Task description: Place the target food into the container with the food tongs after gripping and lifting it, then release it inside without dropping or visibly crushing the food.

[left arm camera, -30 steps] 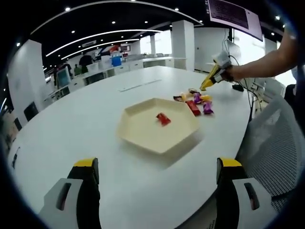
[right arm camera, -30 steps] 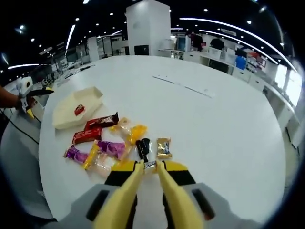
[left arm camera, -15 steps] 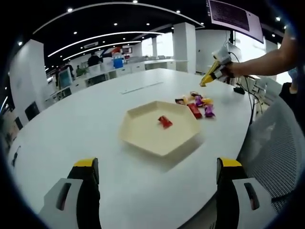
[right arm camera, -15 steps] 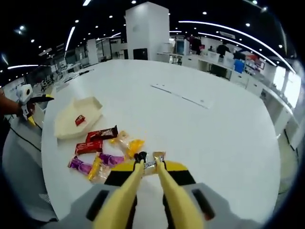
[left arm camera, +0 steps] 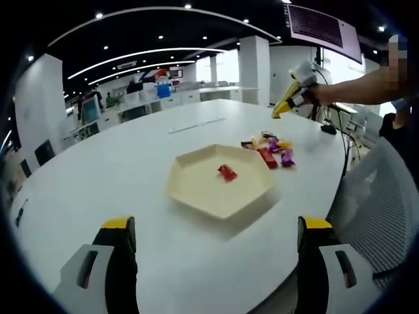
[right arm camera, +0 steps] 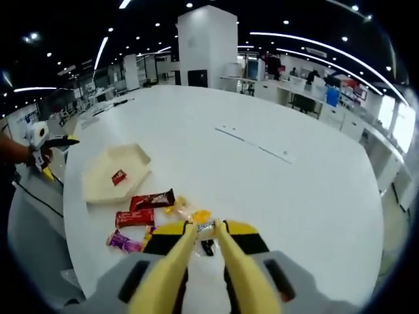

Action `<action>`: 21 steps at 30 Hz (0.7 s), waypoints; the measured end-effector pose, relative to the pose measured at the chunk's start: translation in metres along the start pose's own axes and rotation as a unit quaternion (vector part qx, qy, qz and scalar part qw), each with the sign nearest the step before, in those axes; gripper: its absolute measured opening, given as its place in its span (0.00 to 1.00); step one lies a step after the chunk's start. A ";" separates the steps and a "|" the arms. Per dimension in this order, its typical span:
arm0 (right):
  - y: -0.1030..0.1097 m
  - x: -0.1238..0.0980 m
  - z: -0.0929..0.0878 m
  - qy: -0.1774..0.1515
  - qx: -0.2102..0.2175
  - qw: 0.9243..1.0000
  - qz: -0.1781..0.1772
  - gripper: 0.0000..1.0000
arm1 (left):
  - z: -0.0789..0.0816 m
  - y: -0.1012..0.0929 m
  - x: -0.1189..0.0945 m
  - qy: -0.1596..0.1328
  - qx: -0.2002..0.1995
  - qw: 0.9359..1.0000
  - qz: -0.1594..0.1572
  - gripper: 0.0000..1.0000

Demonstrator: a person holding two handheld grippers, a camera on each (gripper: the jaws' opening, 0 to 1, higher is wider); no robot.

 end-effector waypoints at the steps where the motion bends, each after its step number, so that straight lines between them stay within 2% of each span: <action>1: 0.002 0.000 0.003 -0.003 -0.002 1.000 0.000 0.20 | 0.000 0.000 0.000 0.000 0.000 1.000 -0.001 0.99; 9: 0.041 0.010 0.045 -0.021 -0.035 0.999 0.030 0.20 | 0.001 0.000 0.000 -0.006 0.001 1.000 -0.002 0.99; 12: 0.064 0.019 0.065 -0.032 -0.050 0.997 0.050 0.20 | 0.002 -0.001 -0.001 -0.008 0.001 1.000 -0.003 0.99; 21: 0.126 0.049 0.105 -0.031 -0.105 0.989 0.095 0.20 | 0.003 -0.002 -0.001 -0.010 0.004 1.000 -0.005 0.99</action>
Point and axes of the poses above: the point that each gripper's makers call its tool centre point, and the gripper's own axes: x roughly forward along the fingers, y roughly to its left, z roughly out of its top, the point moved 8 cm from there along -x, roughly backward along the fingers, and after that the axes turned 13 degrees about y, right-handed, at the moved point
